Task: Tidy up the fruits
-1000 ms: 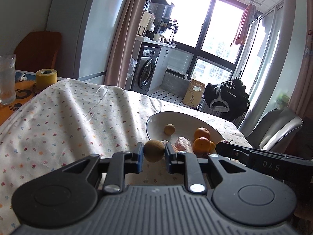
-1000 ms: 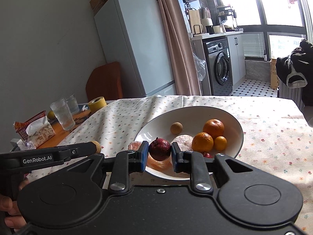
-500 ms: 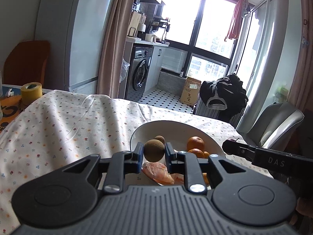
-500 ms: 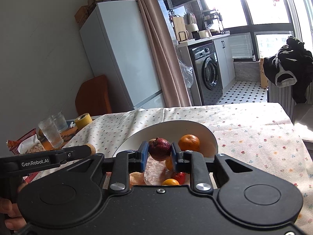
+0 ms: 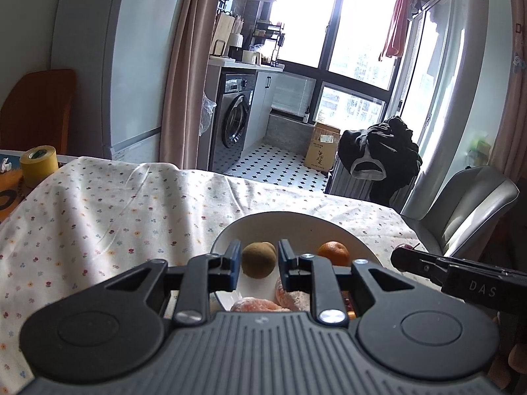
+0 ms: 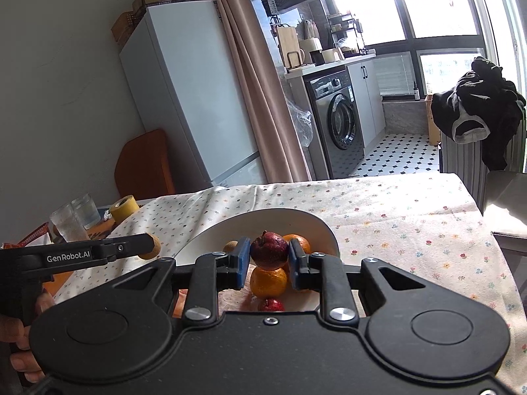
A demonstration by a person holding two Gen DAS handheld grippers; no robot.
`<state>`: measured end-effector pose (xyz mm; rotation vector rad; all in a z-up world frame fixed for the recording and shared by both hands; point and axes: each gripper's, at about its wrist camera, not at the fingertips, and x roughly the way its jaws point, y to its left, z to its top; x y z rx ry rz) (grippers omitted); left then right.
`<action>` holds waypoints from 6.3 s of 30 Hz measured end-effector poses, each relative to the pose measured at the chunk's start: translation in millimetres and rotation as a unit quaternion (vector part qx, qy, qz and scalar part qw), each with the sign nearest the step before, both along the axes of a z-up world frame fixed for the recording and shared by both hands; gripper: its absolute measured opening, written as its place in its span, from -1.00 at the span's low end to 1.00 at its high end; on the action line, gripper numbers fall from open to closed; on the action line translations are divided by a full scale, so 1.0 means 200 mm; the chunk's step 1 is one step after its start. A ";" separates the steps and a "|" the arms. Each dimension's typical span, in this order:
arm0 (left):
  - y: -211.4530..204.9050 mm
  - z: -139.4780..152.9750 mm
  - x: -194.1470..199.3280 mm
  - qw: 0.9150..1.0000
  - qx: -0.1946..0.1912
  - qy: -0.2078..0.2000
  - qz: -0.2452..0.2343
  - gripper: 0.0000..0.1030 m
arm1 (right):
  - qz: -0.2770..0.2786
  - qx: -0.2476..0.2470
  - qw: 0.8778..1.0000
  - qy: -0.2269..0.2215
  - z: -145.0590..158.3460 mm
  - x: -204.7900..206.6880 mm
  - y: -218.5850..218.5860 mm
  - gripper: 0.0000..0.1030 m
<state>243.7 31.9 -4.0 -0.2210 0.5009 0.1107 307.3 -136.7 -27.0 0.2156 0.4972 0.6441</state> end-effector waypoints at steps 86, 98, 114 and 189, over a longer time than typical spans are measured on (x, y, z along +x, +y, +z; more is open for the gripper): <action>0.24 -0.24 -0.73 0.998 -0.006 0.052 0.033 0.77 | 0.047 -0.070 0.996 0.016 -0.13 -0.59 0.26 1.00; 0.15 -0.16 -0.84 0.998 0.020 0.052 0.008 0.77 | 0.046 -0.068 0.997 0.002 -0.05 -0.72 0.20 1.00; 0.11 -0.04 -1.04 0.999 0.033 0.031 -0.001 0.82 | 0.048 -0.070 0.996 -0.020 0.09 -0.91 0.12 1.00; 0.11 -0.01 -1.11 0.999 0.024 0.030 0.004 0.89 | 0.050 -0.065 0.996 -0.038 0.16 -1.02 0.03 1.00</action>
